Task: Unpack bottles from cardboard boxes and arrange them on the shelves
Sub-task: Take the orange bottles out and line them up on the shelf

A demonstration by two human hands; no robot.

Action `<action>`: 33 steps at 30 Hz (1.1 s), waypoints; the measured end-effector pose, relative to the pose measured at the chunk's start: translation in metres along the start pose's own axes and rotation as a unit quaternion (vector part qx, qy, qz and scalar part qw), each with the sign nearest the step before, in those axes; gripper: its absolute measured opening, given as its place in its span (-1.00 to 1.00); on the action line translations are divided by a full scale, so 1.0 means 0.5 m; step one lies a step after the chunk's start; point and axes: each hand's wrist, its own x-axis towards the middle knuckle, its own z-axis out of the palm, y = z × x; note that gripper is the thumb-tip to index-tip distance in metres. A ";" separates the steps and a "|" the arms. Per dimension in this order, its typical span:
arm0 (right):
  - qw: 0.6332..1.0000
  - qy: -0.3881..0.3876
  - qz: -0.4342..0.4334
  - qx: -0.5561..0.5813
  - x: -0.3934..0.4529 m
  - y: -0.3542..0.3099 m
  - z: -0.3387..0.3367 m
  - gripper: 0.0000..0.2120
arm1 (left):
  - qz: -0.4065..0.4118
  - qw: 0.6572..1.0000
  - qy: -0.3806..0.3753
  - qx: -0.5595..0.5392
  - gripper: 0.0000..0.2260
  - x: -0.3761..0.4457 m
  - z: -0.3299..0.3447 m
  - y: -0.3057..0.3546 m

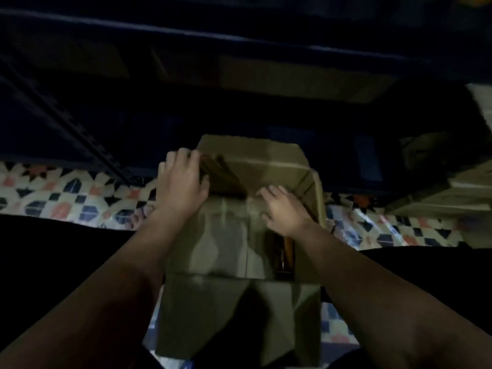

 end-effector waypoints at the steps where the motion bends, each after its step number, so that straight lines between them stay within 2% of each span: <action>1: 0.997 -0.059 0.050 -0.008 -0.002 0.004 0.030 -0.43 | -0.055 0.997 -0.047 0.002 -0.49 -0.014 0.024 -0.017; 3: 0.978 -0.161 0.132 -0.032 0.000 0.016 0.089 -0.40 | -0.131 0.986 -0.098 -0.018 -0.37 -0.038 0.064 -0.040; 5: 0.955 -0.232 0.170 -0.074 0.001 0.027 0.144 -0.51 | -0.151 0.981 -0.109 -0.046 -0.30 -0.053 0.094 -0.048; 7: 0.935 -0.266 0.212 -0.105 0.006 0.031 0.197 -0.46 | -0.150 0.981 -0.100 -0.073 -0.25 -0.054 0.121 -0.051; 10: 0.927 -0.250 0.230 -0.158 0.004 0.036 0.237 -0.36 | -0.158 0.973 -0.088 -0.145 -0.20 -0.045 0.124 -0.046; 13: 0.930 -0.233 0.255 -0.129 0.010 0.031 0.242 -0.24 | -0.150 0.968 -0.062 -0.191 -0.22 -0.047 0.131 -0.052; 16: 0.934 -0.192 0.299 -0.036 0.013 0.024 0.234 -0.19 | -0.144 0.964 -0.055 -0.217 -0.24 -0.049 0.134 -0.057; 20: 0.903 -0.117 0.379 0.164 0.007 0.035 0.254 -0.11 | -0.142 0.965 -0.057 -0.213 -0.16 -0.048 0.136 -0.058; 24: 0.881 -0.148 0.392 0.219 0.006 0.031 0.262 -0.18 | -0.150 0.966 -0.068 -0.197 -0.07 -0.048 0.134 -0.057; 29: 0.897 -0.176 0.364 0.178 0.010 0.026 0.276 -0.26 | -0.157 0.969 -0.073 -0.178 -0.06 -0.048 0.134 -0.056; 33: 0.887 -0.165 0.369 0.224 0.008 0.028 0.266 -0.27 | -0.156 0.972 -0.074 -0.161 -0.11 -0.048 0.134 -0.055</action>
